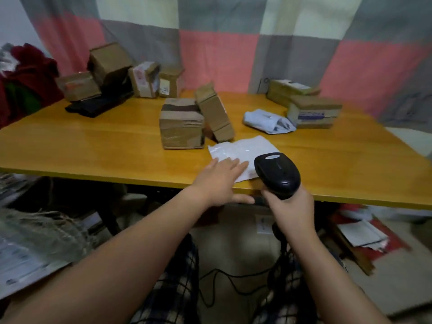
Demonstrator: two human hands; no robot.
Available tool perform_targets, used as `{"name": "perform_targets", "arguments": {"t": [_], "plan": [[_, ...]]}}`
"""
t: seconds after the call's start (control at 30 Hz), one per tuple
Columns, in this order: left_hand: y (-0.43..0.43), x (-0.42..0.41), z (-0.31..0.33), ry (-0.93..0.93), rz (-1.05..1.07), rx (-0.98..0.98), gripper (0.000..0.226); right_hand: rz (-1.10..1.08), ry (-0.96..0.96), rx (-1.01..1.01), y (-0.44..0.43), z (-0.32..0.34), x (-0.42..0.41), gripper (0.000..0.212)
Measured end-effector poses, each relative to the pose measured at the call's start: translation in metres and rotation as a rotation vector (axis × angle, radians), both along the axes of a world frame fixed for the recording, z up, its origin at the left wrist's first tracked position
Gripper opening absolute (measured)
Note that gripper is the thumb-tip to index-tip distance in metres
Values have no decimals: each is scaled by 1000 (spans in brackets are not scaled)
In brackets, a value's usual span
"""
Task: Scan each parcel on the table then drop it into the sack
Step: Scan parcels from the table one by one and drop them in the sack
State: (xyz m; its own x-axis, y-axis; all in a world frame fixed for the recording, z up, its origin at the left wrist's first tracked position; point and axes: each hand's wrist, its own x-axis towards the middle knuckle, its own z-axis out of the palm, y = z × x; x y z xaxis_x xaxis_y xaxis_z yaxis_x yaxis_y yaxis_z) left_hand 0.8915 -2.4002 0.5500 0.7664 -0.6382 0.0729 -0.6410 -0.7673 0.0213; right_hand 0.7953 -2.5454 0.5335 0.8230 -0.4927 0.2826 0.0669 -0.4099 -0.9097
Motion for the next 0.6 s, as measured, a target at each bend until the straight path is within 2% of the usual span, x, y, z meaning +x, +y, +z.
{"name": "perform_targets", "arguments": {"t": [0.1, 0.2, 0.27, 0.33, 0.4, 0.43, 0.5, 0.6], "plan": [[5, -3, -1, -142, -33, 78, 74, -8, -4, 36, -6, -3, -2, 27], [19, -13, 3, -143, -68, -26, 47, 11, -43, 90, -3, -2, -5, 28], [31, -17, 12, -57, 40, -231, 36, 21, -79, 136, 2, 1, -6, 38], [47, -17, 24, 25, 200, -612, 25, 32, -94, 167, 7, 6, -5, 43], [65, -11, 34, 137, 304, -1055, 16, 62, -117, 173, 13, 11, -2, 39], [73, -9, 38, 199, 341, -1199, 14, 82, -120, 166, 16, 14, -1, 35], [86, -6, 42, 269, 382, -1315, 11, 135, -106, 153, 25, 17, 3, 31], [97, -8, 43, 313, 375, -1368, 6, 215, -80, 178, 36, 17, 9, 31]]}}
